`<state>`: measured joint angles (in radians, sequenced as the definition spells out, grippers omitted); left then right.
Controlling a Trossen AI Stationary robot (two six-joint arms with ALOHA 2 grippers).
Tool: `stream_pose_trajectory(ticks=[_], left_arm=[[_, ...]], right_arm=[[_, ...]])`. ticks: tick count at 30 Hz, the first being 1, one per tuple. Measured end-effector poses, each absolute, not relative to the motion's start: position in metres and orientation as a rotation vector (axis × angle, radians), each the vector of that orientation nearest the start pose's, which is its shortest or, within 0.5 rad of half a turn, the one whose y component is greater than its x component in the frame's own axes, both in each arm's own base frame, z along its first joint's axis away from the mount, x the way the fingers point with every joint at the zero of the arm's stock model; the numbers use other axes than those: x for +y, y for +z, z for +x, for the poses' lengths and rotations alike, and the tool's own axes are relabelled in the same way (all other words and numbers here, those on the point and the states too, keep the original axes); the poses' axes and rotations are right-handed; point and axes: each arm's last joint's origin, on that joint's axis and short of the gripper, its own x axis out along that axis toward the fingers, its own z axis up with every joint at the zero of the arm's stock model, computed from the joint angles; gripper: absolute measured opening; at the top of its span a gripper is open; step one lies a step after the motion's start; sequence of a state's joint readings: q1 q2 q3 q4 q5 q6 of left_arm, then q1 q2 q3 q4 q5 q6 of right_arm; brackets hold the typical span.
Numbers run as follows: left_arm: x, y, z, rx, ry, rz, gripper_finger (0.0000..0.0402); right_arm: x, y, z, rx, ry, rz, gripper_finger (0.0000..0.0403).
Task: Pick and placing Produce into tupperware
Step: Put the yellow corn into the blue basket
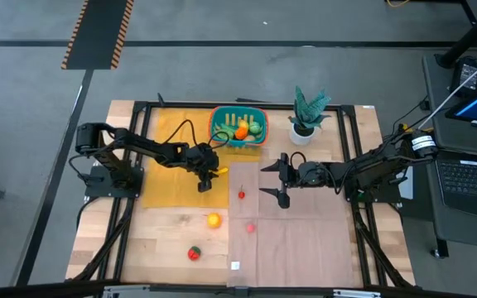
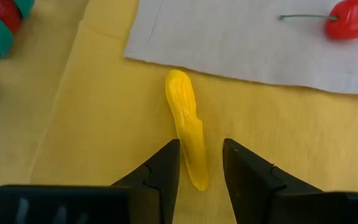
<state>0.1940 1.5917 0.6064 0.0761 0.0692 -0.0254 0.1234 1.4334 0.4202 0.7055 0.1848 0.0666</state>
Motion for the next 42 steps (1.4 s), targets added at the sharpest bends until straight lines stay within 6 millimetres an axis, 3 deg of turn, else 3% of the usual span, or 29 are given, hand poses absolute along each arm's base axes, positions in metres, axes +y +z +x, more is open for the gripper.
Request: stream_pose_trajectory(ticks=[30, 42], left_arm=[[0.0506, 0.1183, 0.2631, 0.933, 0.157, -0.132, 0.001], [0.0504, 0.1195, 0.2629, 0.93, 0.152, -0.133, 0.0004]], right_arm=[[0.0262, 0.1597, 0.2548, 0.302, -0.071, 0.019, 0.0339], [0.0262, 0.1598, 0.2548, 0.302, -0.071, 0.019, 0.0339]])
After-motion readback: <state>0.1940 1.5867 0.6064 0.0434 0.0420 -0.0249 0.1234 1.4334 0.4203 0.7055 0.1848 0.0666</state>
